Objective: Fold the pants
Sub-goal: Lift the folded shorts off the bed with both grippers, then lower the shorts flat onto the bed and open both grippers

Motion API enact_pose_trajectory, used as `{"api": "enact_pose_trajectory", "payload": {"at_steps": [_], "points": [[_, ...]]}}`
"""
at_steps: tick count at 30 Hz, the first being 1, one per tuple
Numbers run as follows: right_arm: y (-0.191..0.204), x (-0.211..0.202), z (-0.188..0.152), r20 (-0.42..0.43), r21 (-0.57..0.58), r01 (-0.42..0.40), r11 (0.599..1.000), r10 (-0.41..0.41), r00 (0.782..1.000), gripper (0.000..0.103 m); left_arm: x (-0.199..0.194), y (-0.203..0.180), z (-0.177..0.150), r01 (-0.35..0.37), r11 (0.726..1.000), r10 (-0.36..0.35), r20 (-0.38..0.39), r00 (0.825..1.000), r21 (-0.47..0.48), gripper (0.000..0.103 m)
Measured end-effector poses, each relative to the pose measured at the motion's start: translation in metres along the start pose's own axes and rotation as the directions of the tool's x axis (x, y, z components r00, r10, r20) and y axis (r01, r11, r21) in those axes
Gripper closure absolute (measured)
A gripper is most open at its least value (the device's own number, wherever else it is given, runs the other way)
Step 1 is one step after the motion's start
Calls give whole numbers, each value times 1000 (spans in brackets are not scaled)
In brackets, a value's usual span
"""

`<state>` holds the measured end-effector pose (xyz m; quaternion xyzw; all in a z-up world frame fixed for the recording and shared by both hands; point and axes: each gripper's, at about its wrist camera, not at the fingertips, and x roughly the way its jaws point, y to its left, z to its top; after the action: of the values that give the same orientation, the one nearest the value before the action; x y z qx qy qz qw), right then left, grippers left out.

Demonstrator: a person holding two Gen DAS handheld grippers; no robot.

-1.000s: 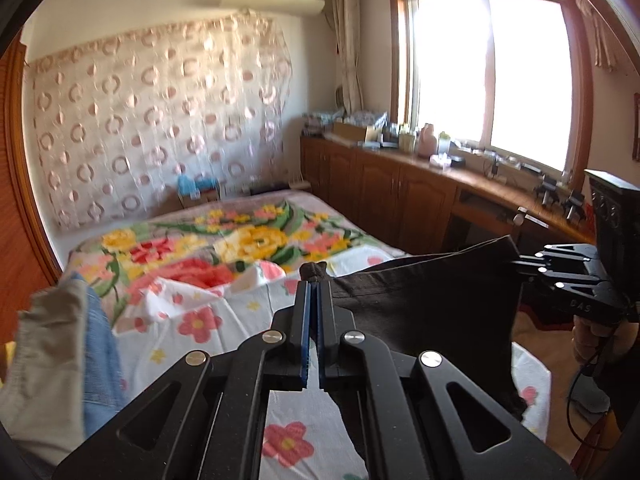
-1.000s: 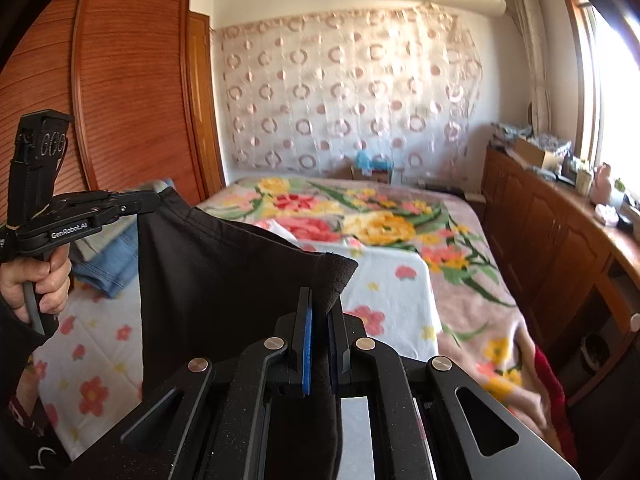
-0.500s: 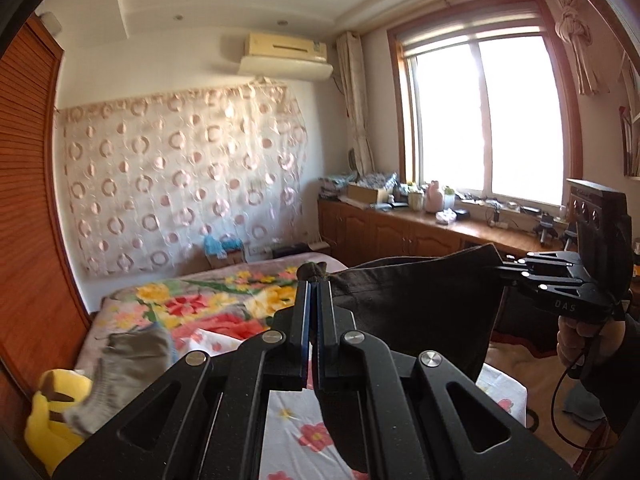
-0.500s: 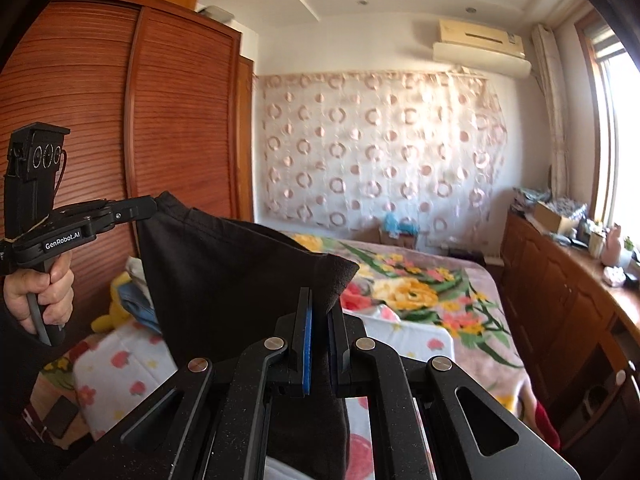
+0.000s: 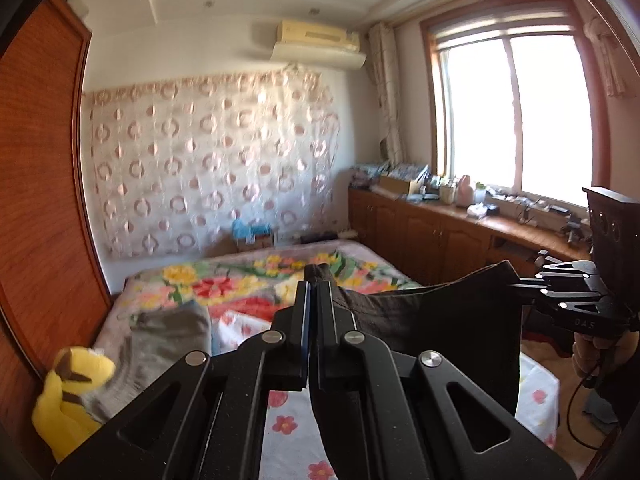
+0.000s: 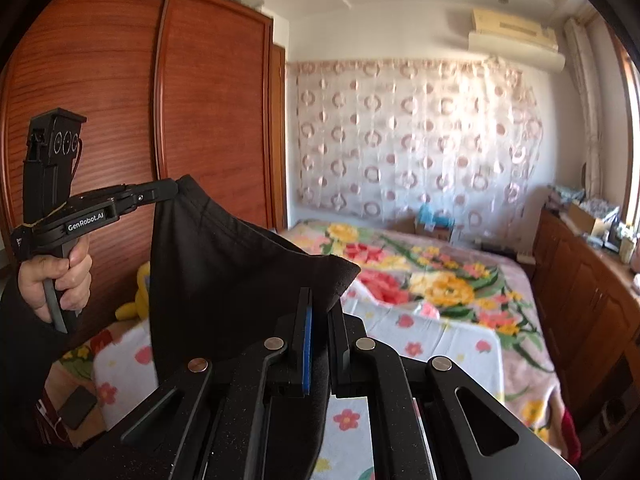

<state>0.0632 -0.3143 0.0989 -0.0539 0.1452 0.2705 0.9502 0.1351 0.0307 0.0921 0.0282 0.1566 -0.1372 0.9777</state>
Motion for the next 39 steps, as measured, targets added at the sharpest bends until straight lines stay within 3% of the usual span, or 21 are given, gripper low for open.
{"api": "enact_pose_trajectory", "payload": {"at_steps": [5, 13, 20, 24, 34, 36, 39], "points": [[-37, 65, -18, -107, 22, 12, 1000, -10, 994, 97, 64, 11, -31, -11, 999, 8, -103, 995, -35, 100], [-94, 142, -16, -211, 35, 38, 999, -30, 977, 97, 130, 15, -41, -29, 999, 23, -178, 984, -34, 100], [-100, 185, 0, -250, 35, 31, 999, -21, 968, 97, 158, 19, -53, -42, 998, 32, -231, 972, -38, 100], [-106, 211, -8, -276, 43, 23, 999, -11, 961, 97, 168, 21, -59, -52, 998, 40, -256, 966, -39, 100], [-106, 234, -13, -338, 67, 35, 997, -11, 941, 97, 185, 21, -69, -49, 998, 34, -318, 947, -39, 99], [-106, 236, -12, -342, 75, 41, 996, -13, 940, 97, 185, 20, -69, -42, 998, 27, -326, 945, -40, 97], [-105, 237, -12, -355, 80, 59, 995, -26, 934, 92, 182, 19, -69, -35, 998, 19, -331, 943, -43, 84]]}}
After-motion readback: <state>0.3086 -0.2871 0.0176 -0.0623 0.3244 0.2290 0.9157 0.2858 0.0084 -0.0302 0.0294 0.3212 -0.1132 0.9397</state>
